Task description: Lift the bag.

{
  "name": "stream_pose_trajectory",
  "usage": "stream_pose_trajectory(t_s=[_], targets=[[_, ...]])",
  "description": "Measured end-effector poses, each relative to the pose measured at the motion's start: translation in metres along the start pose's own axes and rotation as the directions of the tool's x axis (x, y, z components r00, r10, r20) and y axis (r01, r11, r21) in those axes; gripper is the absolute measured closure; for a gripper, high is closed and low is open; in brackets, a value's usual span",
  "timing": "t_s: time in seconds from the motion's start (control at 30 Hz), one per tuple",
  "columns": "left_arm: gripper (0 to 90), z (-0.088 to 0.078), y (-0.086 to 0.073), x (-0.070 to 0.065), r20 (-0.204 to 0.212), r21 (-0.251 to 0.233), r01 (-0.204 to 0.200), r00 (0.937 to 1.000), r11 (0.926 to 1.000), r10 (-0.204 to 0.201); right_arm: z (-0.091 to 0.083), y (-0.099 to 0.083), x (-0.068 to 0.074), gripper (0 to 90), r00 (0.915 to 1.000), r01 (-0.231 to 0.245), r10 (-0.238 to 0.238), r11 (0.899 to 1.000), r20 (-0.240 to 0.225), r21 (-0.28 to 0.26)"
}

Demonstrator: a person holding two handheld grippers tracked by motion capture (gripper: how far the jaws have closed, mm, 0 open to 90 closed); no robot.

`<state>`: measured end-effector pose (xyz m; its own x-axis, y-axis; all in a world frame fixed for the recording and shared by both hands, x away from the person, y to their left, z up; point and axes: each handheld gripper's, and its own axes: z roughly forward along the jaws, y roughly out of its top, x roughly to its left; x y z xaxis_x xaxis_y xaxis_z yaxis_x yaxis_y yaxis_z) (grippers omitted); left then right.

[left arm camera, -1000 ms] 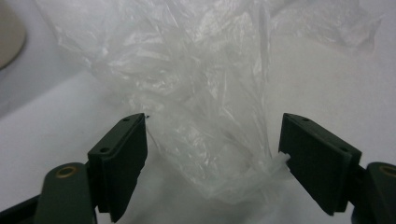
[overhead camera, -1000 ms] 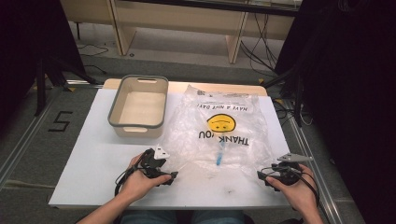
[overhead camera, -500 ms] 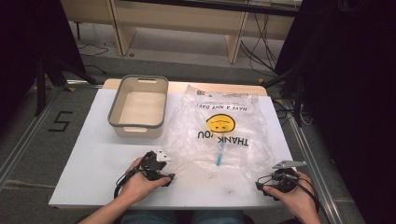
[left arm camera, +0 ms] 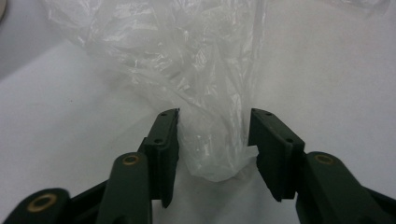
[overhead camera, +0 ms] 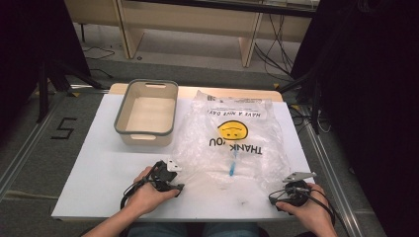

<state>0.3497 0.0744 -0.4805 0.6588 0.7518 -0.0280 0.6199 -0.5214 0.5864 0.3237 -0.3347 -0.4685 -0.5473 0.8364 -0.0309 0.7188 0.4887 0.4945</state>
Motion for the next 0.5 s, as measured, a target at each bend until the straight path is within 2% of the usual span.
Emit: stream_pose_trajectory(t_s=[0.1,0.27,0.33,0.37,0.47,0.5], targets=[[60.9,-0.0009,0.0010,-0.0021,0.002,0.014,-0.002,1.0000,0.9999,0.002,-0.0011,0.0002,-0.0014,39.6,1.0000,-0.007,0.007,1.000,0.005,0.002],[72.7,-0.0010,0.0025,-0.0059,0.009,0.023,-0.023,0.9997,0.9995,0.023,-0.0029,0.0007,-0.0038,55.5,0.9999,-0.015,0.015,1.000,0.009,0.002],[77.8,-0.0012,0.0028,-0.0062,0.023,0.027,-0.038,0.9990,0.9989,0.037,-0.0032,0.0012,-0.0042,62.5,0.9998,-0.016,0.016,1.000,0.007,0.004],[79.8,-0.0012,0.0025,-0.0061,0.030,0.023,-0.042,0.9987,0.9989,0.041,-0.0034,0.0016,-0.0043,68.7,0.9999,-0.015,0.015,1.000,0.000,0.003],[85.9,-0.0011,0.0014,-0.0038,0.062,0.011,-0.053,0.9967,0.9985,0.053,-0.0033,0.0026,-0.0033,76.0,0.9999,-0.012,0.012,1.000,-0.004,0.004],[86.7,-0.0012,0.0013,-0.0024,0.074,0.008,-0.073,0.9946,0.9973,0.072,-0.0034,0.0029,-0.0033,78.7,0.9998,-0.016,0.016,1.000,-0.010,0.005]])
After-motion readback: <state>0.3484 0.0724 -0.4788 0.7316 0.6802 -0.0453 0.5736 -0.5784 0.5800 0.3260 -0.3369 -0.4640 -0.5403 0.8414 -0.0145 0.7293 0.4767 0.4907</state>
